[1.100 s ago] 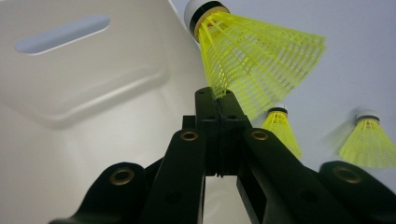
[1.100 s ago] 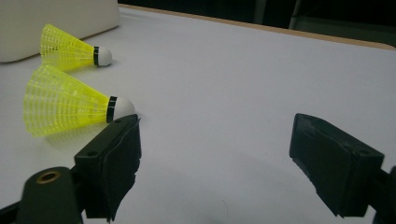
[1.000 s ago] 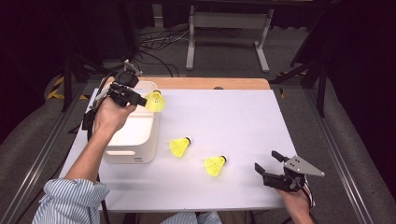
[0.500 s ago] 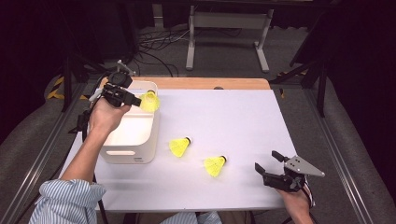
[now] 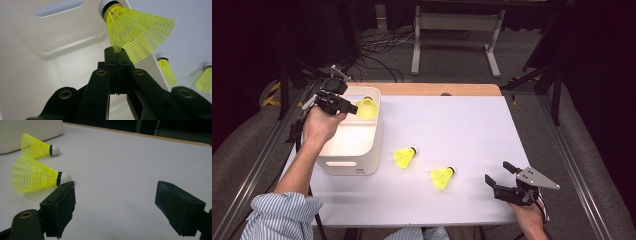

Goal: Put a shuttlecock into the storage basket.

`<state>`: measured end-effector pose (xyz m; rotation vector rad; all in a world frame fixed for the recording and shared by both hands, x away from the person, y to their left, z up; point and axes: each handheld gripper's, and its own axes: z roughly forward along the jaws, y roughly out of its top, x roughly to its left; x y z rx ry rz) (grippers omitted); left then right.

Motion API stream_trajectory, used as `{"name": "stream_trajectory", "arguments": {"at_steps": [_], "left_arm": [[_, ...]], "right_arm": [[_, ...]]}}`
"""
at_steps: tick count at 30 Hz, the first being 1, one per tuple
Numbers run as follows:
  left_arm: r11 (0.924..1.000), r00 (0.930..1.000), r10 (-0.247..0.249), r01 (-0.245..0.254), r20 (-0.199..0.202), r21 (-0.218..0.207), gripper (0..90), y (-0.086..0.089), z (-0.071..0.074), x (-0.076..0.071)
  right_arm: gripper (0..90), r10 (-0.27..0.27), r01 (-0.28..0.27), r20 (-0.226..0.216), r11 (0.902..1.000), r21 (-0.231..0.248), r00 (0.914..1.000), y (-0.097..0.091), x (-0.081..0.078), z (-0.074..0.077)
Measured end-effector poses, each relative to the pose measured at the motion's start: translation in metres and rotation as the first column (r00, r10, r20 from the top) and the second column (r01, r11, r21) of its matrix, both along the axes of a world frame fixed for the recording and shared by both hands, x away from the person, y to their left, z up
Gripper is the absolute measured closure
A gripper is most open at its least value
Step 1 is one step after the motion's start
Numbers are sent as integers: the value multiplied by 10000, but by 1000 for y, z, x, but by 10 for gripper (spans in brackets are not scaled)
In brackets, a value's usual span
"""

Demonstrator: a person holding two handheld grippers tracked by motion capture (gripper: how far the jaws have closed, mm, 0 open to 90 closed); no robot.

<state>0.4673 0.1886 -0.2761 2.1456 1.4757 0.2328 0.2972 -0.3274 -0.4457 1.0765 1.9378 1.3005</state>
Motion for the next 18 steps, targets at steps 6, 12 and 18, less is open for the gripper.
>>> {"name": "stream_trajectory", "arguments": {"at_steps": [6,12,18], "left_arm": [[9999,9999,156,-156,-26,-25,900,5,-4,2],[9994,9995,324,-324,-25,115,900,6,-9,3],[9986,9991,415,-412,-91,326,900,8,-20,8]], "right_arm": [[172,-9,9,0,10000,-10,10000,0,0,0],[173,-10,10,10,10000,-6,10000,0,0,0],[173,-6,6,7,10000,-42,10000,0,0,0]]}}
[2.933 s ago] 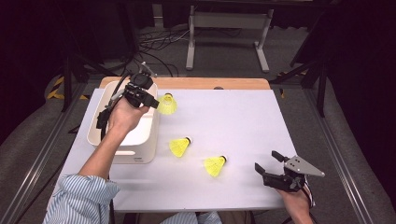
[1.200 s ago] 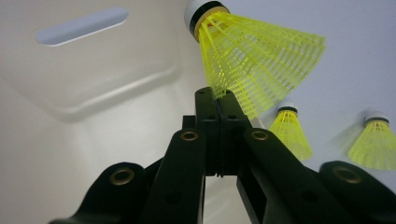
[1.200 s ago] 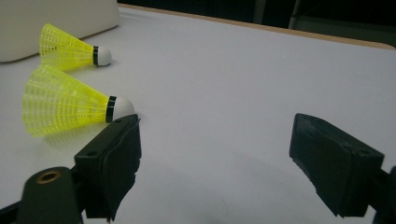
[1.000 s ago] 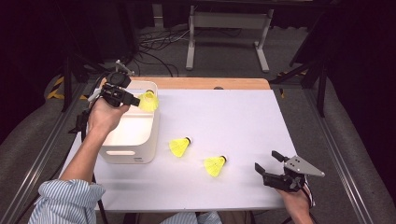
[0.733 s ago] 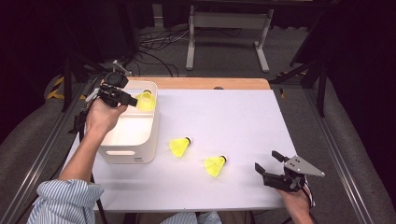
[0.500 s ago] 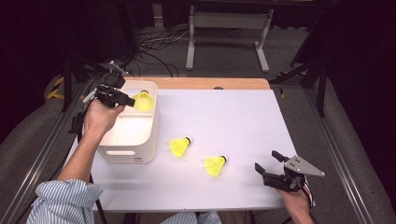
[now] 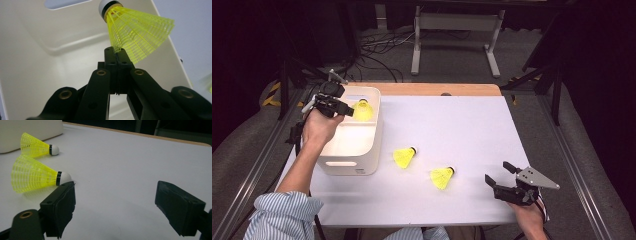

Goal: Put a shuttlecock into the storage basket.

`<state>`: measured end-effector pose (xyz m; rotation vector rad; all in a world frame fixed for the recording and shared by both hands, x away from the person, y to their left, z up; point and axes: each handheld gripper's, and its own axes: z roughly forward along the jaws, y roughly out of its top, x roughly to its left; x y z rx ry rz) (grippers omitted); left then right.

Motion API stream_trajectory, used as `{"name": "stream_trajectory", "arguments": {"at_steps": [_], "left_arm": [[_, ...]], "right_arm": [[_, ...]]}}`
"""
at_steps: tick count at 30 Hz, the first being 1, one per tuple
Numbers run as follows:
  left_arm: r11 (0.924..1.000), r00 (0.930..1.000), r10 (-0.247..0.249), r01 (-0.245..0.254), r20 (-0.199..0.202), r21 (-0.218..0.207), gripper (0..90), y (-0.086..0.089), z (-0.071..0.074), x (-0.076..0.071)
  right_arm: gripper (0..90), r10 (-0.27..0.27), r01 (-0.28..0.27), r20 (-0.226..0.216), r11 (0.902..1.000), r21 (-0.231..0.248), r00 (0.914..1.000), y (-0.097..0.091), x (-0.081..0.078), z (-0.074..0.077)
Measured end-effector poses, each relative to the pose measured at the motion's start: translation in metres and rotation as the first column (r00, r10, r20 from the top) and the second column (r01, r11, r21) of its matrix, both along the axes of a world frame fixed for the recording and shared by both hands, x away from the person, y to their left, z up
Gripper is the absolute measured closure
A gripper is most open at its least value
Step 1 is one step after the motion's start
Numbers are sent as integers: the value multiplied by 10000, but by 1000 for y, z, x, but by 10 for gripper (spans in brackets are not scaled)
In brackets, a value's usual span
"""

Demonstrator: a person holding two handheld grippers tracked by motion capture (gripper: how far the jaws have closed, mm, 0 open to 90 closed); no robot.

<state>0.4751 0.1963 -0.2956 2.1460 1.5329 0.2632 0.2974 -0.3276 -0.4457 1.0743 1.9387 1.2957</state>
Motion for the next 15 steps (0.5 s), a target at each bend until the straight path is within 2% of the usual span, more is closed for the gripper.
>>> {"name": "stream_trajectory", "arguments": {"at_steps": [15], "left_arm": [[9996,9989,280,-276,-378,113,900,2,-28,12]], "right_arm": [[173,-5,5,4,10000,-4,10000,0,0,0]]}}
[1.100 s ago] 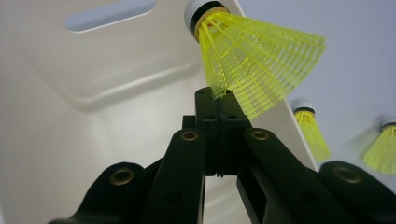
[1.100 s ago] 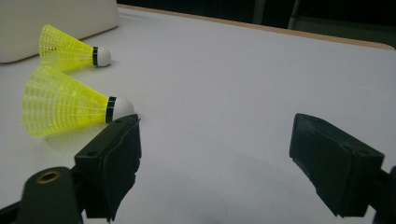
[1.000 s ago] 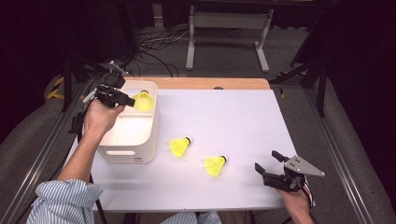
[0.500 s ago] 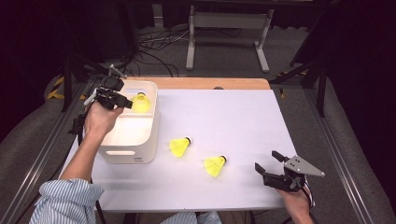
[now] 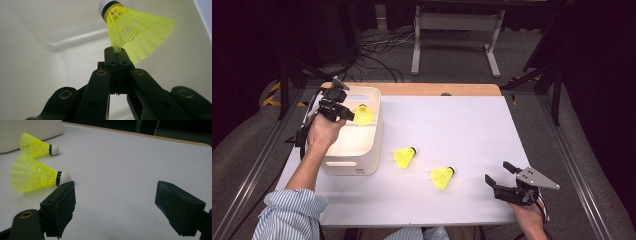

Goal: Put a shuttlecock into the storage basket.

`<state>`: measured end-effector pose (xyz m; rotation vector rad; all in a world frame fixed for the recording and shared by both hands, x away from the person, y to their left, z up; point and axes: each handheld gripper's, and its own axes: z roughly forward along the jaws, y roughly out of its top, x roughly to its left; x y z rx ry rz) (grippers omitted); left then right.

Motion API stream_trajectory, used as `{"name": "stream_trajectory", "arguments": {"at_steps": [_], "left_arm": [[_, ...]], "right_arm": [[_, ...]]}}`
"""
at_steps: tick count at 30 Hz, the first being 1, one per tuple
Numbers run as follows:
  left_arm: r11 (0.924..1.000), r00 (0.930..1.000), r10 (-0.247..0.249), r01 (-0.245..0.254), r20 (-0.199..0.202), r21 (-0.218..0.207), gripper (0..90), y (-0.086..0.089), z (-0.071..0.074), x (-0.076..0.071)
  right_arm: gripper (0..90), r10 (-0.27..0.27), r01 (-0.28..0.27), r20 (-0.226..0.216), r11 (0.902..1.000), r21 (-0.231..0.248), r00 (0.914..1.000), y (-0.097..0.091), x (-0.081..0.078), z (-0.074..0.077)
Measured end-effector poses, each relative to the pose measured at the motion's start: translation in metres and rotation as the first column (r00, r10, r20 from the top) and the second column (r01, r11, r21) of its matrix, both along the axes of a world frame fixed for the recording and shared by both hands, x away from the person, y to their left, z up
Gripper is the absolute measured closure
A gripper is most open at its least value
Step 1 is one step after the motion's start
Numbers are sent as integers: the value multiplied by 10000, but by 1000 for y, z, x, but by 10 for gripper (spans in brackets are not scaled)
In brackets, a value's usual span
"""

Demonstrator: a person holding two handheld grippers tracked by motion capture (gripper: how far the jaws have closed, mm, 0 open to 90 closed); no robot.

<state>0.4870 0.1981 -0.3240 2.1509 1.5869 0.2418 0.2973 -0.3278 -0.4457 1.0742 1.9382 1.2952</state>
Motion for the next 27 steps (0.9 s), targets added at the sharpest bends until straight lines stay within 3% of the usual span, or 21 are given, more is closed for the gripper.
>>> {"name": "stream_trajectory", "arguments": {"at_steps": [16,27], "left_arm": [[9999,9989,144,-140,-447,98,899,0,-23,9],[9997,9975,202,-190,-678,182,898,-4,-31,13]], "right_arm": [[173,3,-3,19,10000,13,10000,0,0,0],[173,19,-19,18,10000,28,10000,0,0,0]]}}
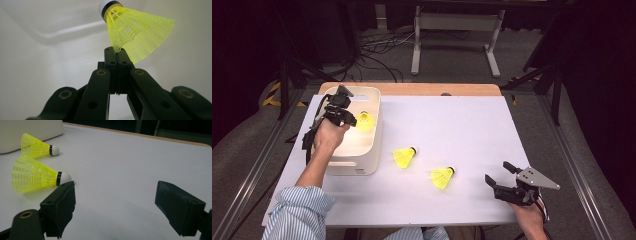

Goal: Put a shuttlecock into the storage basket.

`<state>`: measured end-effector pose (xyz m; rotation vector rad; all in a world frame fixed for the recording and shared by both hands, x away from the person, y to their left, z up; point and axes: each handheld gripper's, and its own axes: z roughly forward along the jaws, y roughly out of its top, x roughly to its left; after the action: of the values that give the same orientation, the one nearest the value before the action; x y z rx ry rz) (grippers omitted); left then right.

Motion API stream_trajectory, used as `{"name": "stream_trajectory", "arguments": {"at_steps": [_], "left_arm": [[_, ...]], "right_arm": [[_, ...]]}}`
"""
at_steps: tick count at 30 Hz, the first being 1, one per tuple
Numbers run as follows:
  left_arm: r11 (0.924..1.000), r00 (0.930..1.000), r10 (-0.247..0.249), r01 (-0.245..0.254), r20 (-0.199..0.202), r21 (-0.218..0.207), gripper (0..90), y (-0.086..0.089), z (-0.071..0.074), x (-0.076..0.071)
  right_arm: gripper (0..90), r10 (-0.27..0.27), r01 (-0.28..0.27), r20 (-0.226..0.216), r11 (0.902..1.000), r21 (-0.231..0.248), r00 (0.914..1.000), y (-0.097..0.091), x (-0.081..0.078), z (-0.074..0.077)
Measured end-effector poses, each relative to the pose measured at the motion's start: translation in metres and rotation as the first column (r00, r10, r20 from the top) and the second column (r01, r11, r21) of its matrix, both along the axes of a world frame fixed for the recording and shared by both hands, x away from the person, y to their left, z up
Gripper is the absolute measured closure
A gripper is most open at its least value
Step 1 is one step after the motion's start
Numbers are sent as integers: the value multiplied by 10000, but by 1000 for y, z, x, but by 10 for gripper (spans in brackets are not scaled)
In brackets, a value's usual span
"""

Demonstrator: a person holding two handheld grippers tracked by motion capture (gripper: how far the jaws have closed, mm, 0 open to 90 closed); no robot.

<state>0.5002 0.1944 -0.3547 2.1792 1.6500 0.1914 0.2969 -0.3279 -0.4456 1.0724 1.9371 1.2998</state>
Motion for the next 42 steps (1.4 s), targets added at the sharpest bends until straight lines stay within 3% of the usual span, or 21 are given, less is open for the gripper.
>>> {"name": "stream_trajectory", "arguments": {"at_steps": [18,31,42], "left_arm": [[9997,9994,-109,115,-315,216,882,-4,-4,3],[9999,10000,-76,76,-56,-74,559,0,7,-7],[9997,9996,-207,209,201,-100,453,-4,14,-12]], "right_arm": [[173,-33,33,2,10000,16,10000,0,0,0],[173,-49,49,18,10000,-36,10000,0,0,0],[173,-167,167,-3,9998,56,9999,0,0,1]]}}
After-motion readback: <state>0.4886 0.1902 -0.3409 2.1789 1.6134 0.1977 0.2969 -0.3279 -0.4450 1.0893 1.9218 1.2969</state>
